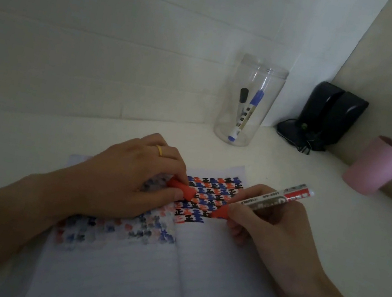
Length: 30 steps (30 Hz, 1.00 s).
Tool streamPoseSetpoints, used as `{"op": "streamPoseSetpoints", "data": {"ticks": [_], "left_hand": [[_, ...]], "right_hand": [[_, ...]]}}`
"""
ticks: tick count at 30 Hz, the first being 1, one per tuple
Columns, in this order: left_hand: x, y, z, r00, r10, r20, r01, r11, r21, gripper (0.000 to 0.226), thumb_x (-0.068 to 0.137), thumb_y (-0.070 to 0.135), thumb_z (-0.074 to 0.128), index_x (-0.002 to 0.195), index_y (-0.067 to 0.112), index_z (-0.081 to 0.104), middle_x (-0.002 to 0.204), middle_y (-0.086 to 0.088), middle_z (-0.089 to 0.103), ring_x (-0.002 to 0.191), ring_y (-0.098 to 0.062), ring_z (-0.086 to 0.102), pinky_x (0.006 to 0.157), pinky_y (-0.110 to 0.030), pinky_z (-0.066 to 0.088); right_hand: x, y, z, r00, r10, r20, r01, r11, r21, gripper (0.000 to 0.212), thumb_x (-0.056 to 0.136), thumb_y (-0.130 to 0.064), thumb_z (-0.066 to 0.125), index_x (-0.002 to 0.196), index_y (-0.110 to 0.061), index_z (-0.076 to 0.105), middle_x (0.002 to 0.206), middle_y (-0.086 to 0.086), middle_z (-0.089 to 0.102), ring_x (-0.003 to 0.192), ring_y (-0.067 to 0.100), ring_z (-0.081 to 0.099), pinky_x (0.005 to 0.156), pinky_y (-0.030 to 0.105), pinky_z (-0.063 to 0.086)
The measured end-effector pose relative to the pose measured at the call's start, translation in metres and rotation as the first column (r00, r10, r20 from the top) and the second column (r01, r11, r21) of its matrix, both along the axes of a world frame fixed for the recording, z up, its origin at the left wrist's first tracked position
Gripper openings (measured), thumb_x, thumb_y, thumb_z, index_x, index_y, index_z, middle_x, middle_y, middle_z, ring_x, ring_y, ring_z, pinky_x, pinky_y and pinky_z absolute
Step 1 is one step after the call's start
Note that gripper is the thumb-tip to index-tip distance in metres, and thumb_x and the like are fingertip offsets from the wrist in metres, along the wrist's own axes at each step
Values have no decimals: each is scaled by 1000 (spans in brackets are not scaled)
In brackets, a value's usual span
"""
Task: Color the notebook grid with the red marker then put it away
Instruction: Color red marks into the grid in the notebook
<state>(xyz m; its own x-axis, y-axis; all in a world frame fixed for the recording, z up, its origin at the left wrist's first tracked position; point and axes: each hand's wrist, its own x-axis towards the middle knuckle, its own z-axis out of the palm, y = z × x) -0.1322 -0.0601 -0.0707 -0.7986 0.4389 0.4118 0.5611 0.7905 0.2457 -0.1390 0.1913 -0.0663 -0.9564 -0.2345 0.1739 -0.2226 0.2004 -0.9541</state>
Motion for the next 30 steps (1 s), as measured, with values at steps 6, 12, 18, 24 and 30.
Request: {"op": "streamPoseSetpoints", "data": {"ticks": [6,12,18,24,30], "left_hand": [[1,-1,0,1000,0,-2,0,1000,-5,34,94,59,45,109,38,68,111,23,65,107,-6,52,85,-33,50],[0,-1,-1,1000,8,-8,-8,1000,-10,32,95,58,47,109,40,68,110,25,64,108,-4,52,86,-31,49],[0,0,0,1000,5,-12,-5,1000,-22,32,96,57,46,110,39,69,111,25,65,108,-3,52,86,-27,48],[1,-1,0,1000,7,-5,-7,1000,-13,34,95,60,45,110,41,69,111,26,65,110,-3,52,87,-29,49],[1,-1,-1,1000,2,-7,-2,1000,-7,34,95,60,46,110,40,69,111,26,65,109,-4,52,86,-32,50]], "right_hand": [[0,2,-1,1000,19,-20,-19,999,30,10,80,3,71,75,-5,75,61,13,72,55,21,65,53,30,55],[0,1,-3,996,-2,-90,16,987,162,3,74,-12,74,76,-14,77,66,9,76,61,20,71,64,44,63],[-1,2,-3,995,-36,-93,49,987,151,4,75,-10,74,75,-14,76,63,9,74,58,22,69,64,52,61],[-1,2,-3,996,-9,-87,23,986,166,4,71,-17,76,74,-16,76,63,6,74,60,21,69,64,51,61],[-3,3,-5,997,-22,-77,33,988,152,13,66,-25,74,74,-15,75,63,6,74,61,20,68,64,48,60]]}}
